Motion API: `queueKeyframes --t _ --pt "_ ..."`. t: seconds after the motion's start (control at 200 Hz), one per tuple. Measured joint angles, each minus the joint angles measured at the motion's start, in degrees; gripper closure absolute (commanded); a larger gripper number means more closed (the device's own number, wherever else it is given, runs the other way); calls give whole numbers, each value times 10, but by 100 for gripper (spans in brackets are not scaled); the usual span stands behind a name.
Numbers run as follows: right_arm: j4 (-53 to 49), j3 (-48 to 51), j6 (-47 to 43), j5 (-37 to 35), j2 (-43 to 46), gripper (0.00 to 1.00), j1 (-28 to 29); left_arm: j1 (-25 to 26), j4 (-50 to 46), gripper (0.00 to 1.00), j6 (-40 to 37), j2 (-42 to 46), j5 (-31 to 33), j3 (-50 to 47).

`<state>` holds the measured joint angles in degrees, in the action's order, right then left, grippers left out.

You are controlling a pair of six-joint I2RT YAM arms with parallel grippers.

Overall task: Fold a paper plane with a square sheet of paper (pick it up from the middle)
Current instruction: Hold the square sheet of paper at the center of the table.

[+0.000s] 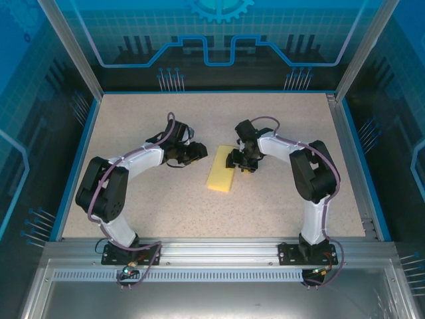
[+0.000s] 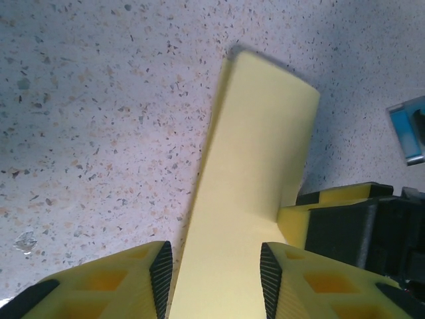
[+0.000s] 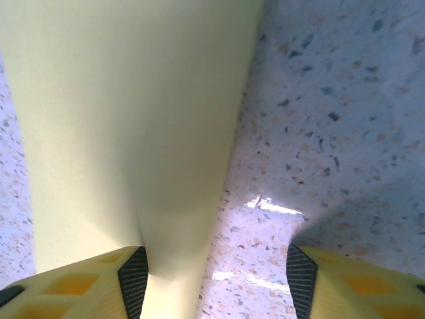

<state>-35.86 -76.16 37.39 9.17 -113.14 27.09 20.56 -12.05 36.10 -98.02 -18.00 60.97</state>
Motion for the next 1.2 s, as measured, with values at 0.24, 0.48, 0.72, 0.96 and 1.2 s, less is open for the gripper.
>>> queueKeyframes --t 0.24,0.48,0.72,0.96,1.2 --pt "-20 -16 -7 -2 -8 38 1 0 0 56 0 0 0 0" --pt "-37 -29 -15 -11 -16 37 4 0 0 56 0 0 -1 0" --pt "-40 -31 -15 -13 -18 38 4 0 -1 56 0 -3 -5 0" --pt "-47 -38 -15 -16 -23 38 4 0 -1 56 0 -5 -9 0" --pt "-53 -42 -19 -21 -26 38 7 0 0 56 0 -8 -14 0"
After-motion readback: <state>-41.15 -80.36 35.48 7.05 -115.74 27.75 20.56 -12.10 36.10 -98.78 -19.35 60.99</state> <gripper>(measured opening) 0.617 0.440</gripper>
